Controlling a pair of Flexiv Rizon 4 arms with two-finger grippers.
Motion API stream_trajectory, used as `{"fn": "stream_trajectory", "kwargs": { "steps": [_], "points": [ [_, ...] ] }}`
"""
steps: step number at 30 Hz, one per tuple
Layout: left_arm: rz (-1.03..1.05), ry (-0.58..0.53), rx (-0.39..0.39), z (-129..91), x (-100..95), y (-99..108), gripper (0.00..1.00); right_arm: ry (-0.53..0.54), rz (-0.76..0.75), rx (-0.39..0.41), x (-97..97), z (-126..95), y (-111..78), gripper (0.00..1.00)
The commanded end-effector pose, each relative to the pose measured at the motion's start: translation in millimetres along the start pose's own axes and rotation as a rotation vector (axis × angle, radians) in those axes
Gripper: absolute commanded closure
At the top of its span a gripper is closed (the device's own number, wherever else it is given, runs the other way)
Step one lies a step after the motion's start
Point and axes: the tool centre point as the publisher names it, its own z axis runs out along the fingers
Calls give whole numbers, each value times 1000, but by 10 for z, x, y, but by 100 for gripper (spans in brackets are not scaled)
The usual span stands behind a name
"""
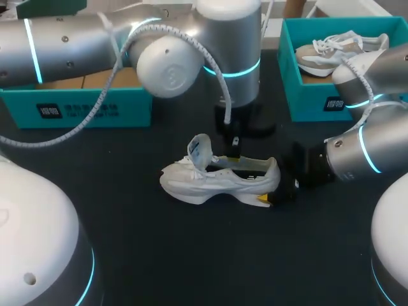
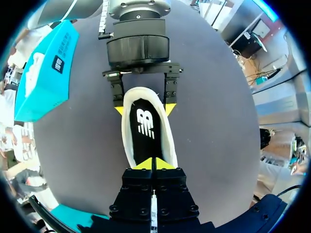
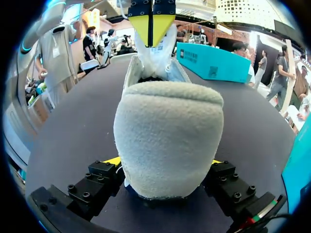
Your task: Take the shoe out of the shoebox, open the shoe tongue, remove and reinsert the insole, then place the shoe into the shoebox
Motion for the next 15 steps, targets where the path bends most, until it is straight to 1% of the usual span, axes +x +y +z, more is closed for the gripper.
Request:
{"fn": "stream_trajectory", "kwargs": {
  "steps": [1, 5, 7, 10, 11, 15],
  "points": [
    [12, -19, 14, 131, -23, -103, 100, 990, -2, -7, -29, 89, -109, 100],
    [50, -14, 38, 230, -13, -198, 100, 990, -2, -7, -29, 89, -109, 100],
    [61, -11, 25, 301, -5, -227, 100, 990, -2, -7, -29, 89, -109, 100],
    [67, -1, 28, 374, 7, -236, 100, 990, -2, -7, -29, 89, -109, 100],
    [71, -18, 13, 438, 17, -230, 100, 990, -2, -7, -29, 89, -109, 100],
    [77, 0, 31, 520, 61, -196, 100, 990, -2, -7, -29, 89, -109, 100]
  ]
}}
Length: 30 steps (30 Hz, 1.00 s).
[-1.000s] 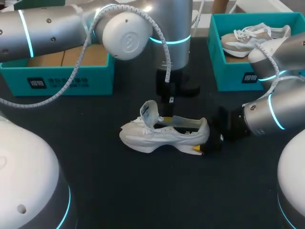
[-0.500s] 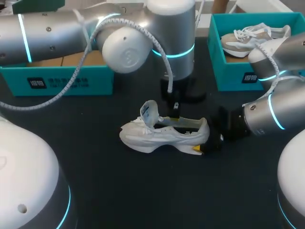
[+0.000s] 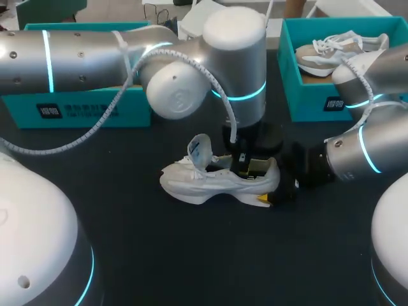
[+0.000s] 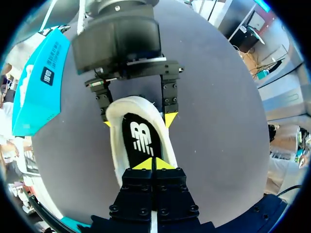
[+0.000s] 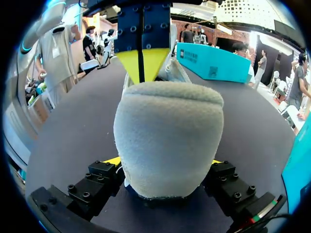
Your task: Take the shoe out of the shoebox, open the shoe tongue, remove and reinsert the insole, then place the shoe into the shoebox
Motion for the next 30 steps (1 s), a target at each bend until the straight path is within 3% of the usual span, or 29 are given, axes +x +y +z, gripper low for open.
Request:
{"fn": "stream_trajectory", "kwargs": {
  "steps": [1, 19, 22, 23, 25, 30],
  "points": [
    [3, 8, 14, 113, 11, -12, 100, 990, -2, -7, -29, 89, -109, 100],
    [-16, 101, 33, 346, 119, 102, 100, 990, -2, -7, -29, 89, -109, 100],
    [-22, 92, 35, 369, 104, 110, 75, 990, -2, -7, -29, 89, -109, 100],
    [-22, 91, 41, 373, 100, 114, 76, 990, -2, -7, -29, 89, -109, 100],
    [-22, 81, 38, 373, 92, 118, 68, 990, -2, -7, -29, 89, -109, 100],
    [-19, 79, 40, 364, 84, 120, 69, 990, -2, -7, -29, 89, -109, 100]
  ]
}}
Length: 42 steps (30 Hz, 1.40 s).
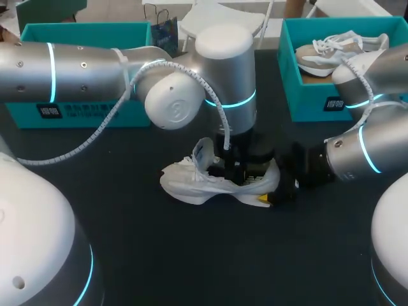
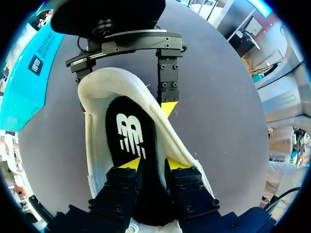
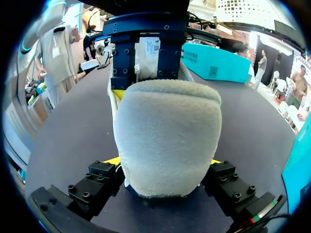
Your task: Take the shoe out of the shoebox, open the shoe tongue, remove and reinsert the insole, then place the shoe into the shoebox
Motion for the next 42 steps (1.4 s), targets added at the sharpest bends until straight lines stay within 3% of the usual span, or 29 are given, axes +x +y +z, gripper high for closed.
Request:
{"fn": "stream_trajectory", "kwargs": {
  "steps": [1, 4, 6, 7, 10, 12, 14, 17, 19, 27, 32, 42],
  "points": [
    [4, -3, 1, 23, 16, 1, 71, 989, -2, -7, -32, 88, -109, 100],
    [20, -44, 5, 93, 17, 2, 69, 989, -2, -7, -32, 88, -109, 100],
    [28, -86, -3, 170, 14, 4, 56, 989, -2, -7, -32, 88, -109, 100],
    [48, -83, 8, 205, 18, 10, 55, 989, -2, -7, -32, 88, -109, 100],
    [50, -97, 8, 290, 8, 17, 65, 989, -2, -7, -32, 88, -109, 100],
    [49, -95, 16, 324, -10, 21, 61, 989, -2, -7, -32, 88, -109, 100],
    [46, -97, 11, 353, -35, 23, 72, 989, -2, -7, -32, 88, -109, 100],
    [25, -100, 7, 399, -93, 34, 100, 989, -2, -7, -32, 88, -109, 100],
    [12, -110, 5, 406, -117, 39, 100, 989, -2, -7, -32, 88, -109, 100],
    [-66, -184, 17, 126, -244, 163, 100, 989, -2, -7, -32, 88, -109, 100],
    [-103, -177, 20, -27, -199, 235, 100, 989, -2, -7, -32, 88, -109, 100],
    [-163, -135, 109, -416, -45, 357, 100, 989, -2, -7, -32, 88, -109, 100]
  ]
}}
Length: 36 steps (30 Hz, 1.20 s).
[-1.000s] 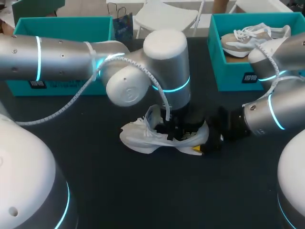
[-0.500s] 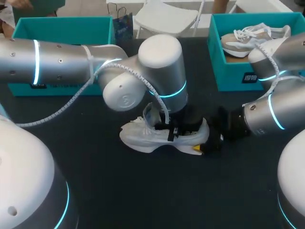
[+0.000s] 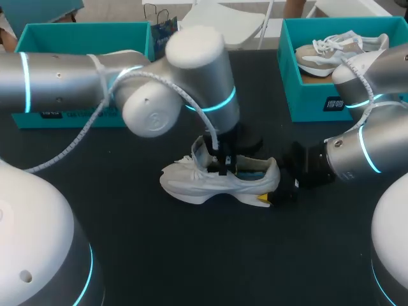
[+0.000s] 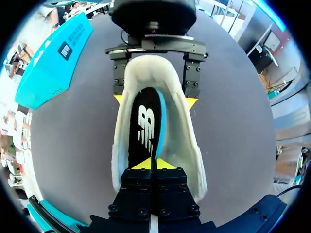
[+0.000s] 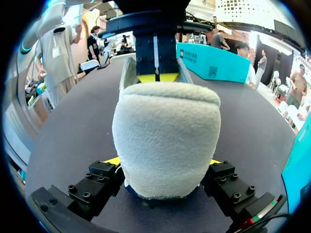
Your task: Take the shoe out of the shoebox, open the shoe tongue, remove and reinsert the insole, then place the shoe into the shoebox
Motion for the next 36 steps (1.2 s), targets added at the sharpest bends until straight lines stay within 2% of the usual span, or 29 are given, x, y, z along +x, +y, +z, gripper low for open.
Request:
{"fn": "stream_trajectory", "kwargs": {
  "steps": [1, 7, 11, 23, 32, 36],
  "points": [
    [-6, 1, 30, -256, 40, 162, 100, 990, -2, -6, -27, 89, -110, 100],
    [-36, 20, 108, -469, 70, 253, 100, 990, -2, -6, -27, 89, -110, 100],
    [-21, 46, 175, -593, 65, 227, 100, 990, -2, -6, -27, 89, -110, 100],
    [45, 89, 279, -693, 61, -284, 100, 990, -2, -6, -27, 89, -110, 100],
    [81, 117, 349, -633, 113, -599, 100, 990, -2, -6, -27, 89, -110, 100],
    [69, 118, 359, -550, 118, -660, 100, 990, -2, -6, -27, 89, -110, 100]
  ]
}}
